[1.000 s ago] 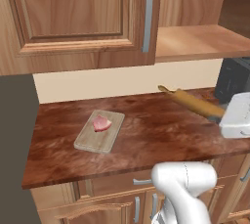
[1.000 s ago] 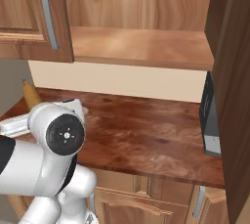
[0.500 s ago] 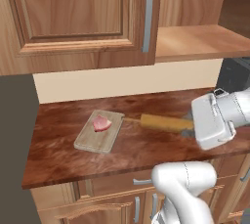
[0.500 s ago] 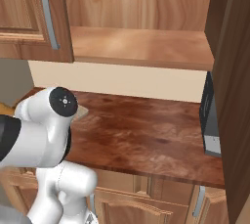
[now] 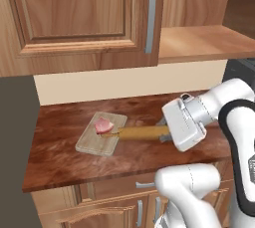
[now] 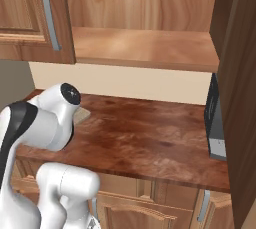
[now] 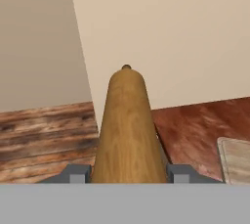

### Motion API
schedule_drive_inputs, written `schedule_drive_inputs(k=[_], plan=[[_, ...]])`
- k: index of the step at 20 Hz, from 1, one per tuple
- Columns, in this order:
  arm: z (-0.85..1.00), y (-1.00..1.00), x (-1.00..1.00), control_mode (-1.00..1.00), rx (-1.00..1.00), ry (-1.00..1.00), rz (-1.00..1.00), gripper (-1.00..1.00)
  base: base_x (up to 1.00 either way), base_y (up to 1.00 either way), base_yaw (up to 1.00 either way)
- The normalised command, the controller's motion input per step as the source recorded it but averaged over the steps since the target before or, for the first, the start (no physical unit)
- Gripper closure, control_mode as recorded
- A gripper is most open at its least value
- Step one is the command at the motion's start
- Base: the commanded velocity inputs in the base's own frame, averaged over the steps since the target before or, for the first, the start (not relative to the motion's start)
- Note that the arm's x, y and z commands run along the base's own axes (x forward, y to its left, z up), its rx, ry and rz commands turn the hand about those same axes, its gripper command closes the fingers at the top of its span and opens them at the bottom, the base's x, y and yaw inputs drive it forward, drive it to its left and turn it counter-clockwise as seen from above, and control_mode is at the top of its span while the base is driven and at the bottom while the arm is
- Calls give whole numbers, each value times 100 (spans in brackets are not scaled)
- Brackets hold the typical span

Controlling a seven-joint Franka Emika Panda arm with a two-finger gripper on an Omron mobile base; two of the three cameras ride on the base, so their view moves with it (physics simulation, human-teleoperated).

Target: Open the cabinet, retrieve the rolling pin, and place it next to the meat on the cutting board to prepare for tenderizing.

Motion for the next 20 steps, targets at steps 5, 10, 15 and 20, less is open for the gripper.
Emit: schedule_drive_inputs(k=[5,10,15,20], plan=[[-39,31,53,-100,0,-4,10,100,0,0,0],[-38,24,48,-100,0,-8,5,100,0,0,0],[-34,21,49,-100,0,-6,3,100,0,0,0],[-29,21,53,-100,0,-1,2,100,0,0,0]])
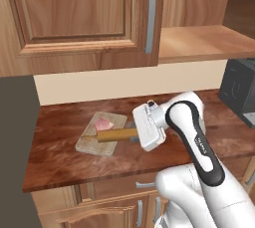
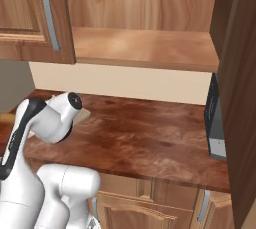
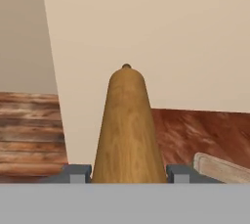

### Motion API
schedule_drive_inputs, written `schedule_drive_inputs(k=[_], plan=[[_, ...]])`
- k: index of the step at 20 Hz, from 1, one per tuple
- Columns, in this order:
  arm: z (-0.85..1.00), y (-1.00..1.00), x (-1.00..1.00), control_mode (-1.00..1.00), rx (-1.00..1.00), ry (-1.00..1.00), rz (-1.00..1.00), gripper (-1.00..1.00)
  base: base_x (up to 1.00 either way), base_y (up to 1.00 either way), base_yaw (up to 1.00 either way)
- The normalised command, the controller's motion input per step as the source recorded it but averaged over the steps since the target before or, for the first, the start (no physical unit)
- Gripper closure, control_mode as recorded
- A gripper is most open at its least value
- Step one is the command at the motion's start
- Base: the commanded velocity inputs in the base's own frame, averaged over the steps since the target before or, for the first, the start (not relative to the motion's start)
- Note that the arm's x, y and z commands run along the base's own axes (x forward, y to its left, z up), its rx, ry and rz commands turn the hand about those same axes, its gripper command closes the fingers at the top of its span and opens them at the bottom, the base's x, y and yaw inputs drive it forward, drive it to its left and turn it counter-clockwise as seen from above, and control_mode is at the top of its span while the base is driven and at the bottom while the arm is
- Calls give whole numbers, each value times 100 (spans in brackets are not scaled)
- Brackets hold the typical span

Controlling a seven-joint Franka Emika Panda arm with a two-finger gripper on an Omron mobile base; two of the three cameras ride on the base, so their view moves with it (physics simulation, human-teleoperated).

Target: Open the cabinet, retrieve the rolling pin, and place it next to the meat on the cutting board to prepare for tenderizing.

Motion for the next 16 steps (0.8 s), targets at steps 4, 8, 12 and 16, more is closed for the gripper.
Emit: schedule_drive_inputs(k=[4,8,12,16], plan=[[-27,16,57,-100,0,0,2,100,0,0,0],[-31,14,58,-100,-1,0,2,100,0,0,0],[-34,13,54,-100,-2,0,3,100,0,0,0],[-37,13,48,-100,-3,0,4,100,0,0,0]])
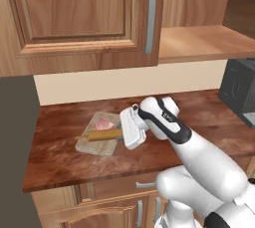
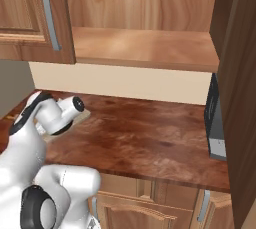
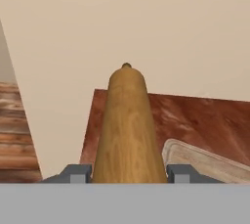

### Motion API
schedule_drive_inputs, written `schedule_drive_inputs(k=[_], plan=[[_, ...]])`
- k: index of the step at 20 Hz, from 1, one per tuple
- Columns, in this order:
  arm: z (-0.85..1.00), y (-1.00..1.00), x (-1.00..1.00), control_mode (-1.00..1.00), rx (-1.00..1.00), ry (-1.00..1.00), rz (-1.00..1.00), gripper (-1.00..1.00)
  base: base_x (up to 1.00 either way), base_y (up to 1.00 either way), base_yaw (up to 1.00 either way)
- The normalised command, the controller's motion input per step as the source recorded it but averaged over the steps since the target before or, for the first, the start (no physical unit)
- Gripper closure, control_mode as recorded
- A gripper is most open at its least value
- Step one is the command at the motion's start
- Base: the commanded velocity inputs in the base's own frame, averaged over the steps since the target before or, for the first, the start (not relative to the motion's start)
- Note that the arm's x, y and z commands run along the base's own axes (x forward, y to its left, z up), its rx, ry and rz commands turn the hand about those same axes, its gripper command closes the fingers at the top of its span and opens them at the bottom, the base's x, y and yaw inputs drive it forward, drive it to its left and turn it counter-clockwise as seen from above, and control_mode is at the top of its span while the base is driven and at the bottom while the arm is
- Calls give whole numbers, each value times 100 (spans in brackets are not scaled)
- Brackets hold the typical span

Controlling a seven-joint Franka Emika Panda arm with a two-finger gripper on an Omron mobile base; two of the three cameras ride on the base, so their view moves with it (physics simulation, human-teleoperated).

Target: Open the cabinet, retrieve the rolling pin, and place it next to the meat on the cutting board to prepare for tenderizing.

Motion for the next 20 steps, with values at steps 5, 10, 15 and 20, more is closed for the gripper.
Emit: schedule_drive_inputs(k=[5,10,15,20], plan=[[-34,13,46,-100,-2,0,4,100,0,0,0],[-34,16,41,-100,-2,-2,3,100,0,0,0],[-32,15,35,-100,-1,-4,2,100,0,0,0],[-28,17,32,-100,0,-5,0,100,0,0,0]])
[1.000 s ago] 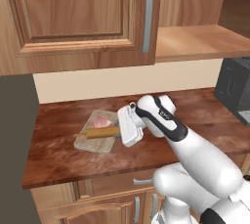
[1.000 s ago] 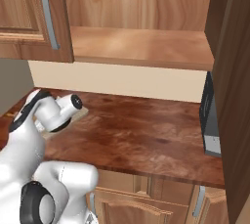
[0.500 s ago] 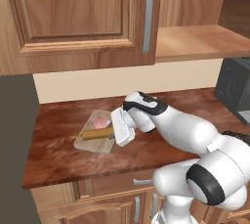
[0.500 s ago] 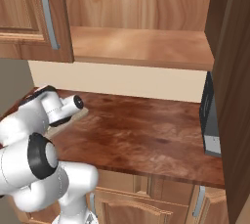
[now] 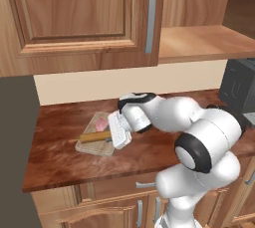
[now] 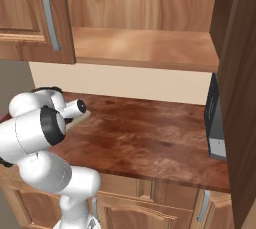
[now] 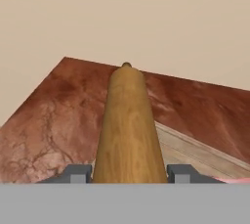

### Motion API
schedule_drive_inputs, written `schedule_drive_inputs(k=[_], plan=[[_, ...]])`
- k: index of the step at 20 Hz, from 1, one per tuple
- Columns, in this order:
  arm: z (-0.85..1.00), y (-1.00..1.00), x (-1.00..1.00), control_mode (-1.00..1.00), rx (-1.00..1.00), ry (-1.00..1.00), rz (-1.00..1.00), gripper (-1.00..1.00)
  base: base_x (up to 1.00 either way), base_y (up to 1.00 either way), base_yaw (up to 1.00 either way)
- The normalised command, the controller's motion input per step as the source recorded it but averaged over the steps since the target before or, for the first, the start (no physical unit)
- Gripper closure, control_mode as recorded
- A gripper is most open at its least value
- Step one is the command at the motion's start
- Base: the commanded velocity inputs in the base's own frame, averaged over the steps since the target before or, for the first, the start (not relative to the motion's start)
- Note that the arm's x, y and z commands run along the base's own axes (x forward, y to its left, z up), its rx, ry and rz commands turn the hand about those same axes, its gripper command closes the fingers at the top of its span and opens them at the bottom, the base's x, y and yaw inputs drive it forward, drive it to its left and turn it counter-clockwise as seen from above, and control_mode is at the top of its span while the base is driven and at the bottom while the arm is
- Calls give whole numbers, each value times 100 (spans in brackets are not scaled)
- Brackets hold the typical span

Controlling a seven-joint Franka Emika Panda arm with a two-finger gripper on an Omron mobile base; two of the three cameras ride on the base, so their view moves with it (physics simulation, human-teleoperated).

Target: Open the cabinet, retrieve the rolling pin, and place it next to the meat on the cutting board to prepare for tenderizing.

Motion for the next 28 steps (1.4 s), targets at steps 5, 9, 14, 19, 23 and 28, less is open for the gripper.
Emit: schedule_drive_inputs(k=[5,9,14,19,23,28], plan=[[-24,16,27,-100,0,-5,0,100,0,0,0],[-18,13,19,-100,0,-4,0,100,0,0,0],[-11,8,13,-100,0,-2,0,100,0,0,0],[-9,6,13,-100,0,0,0,100,0,0,0],[-10,7,16,-100,0,0,0,-100,0,0,0],[-5,4,6,-100,0,0,0,-100,0,0,0]])
